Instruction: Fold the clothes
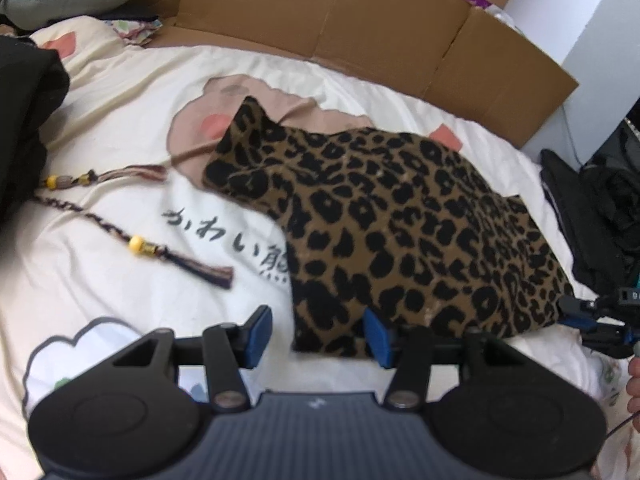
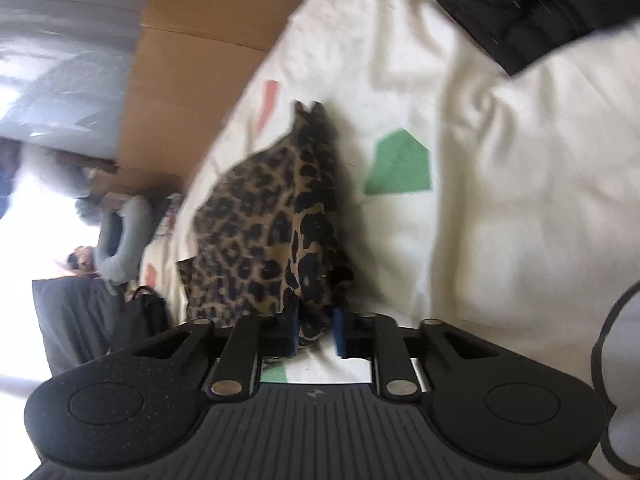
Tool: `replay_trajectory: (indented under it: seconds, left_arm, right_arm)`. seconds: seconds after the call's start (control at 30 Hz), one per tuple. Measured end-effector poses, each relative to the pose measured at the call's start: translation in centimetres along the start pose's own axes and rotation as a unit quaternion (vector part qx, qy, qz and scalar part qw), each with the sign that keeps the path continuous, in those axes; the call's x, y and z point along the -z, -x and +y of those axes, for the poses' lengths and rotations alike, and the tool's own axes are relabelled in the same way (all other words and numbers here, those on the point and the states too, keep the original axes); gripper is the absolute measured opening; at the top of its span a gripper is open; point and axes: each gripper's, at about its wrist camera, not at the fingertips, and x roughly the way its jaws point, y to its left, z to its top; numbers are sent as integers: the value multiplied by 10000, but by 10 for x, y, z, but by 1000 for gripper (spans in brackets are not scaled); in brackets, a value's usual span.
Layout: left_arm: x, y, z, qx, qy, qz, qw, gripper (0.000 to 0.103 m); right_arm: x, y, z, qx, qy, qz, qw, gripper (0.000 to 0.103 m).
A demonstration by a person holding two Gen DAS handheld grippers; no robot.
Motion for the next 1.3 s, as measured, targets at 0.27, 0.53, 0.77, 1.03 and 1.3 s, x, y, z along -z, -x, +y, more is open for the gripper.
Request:
replay_trajectory:
  seconds: [0.27,0.53,0.77,1.03,1.3]
  left_arm:
    - [0,-11,3,65,19,56,10000,48]
    - [6,-12,-6,66,-178,111,9998,40]
    - [2,-10,-14,-13,-95,286,9995,10]
    - [-10,-2,-22,44,412,675,9969,7]
    - [-13,-1,-32,234,734,1019,9918,6]
  right_arm:
    - [1,-7,-9,198,-170,92,9996,25]
    - [4,-26,-11,110,-433,43,9990,27]
    - [-1,-19,0,131,-226,65,9996,9]
    - [-15,-4,14,138,-46,-116,9998,9]
    - [-35,9,22,281,204,-316,9989,8]
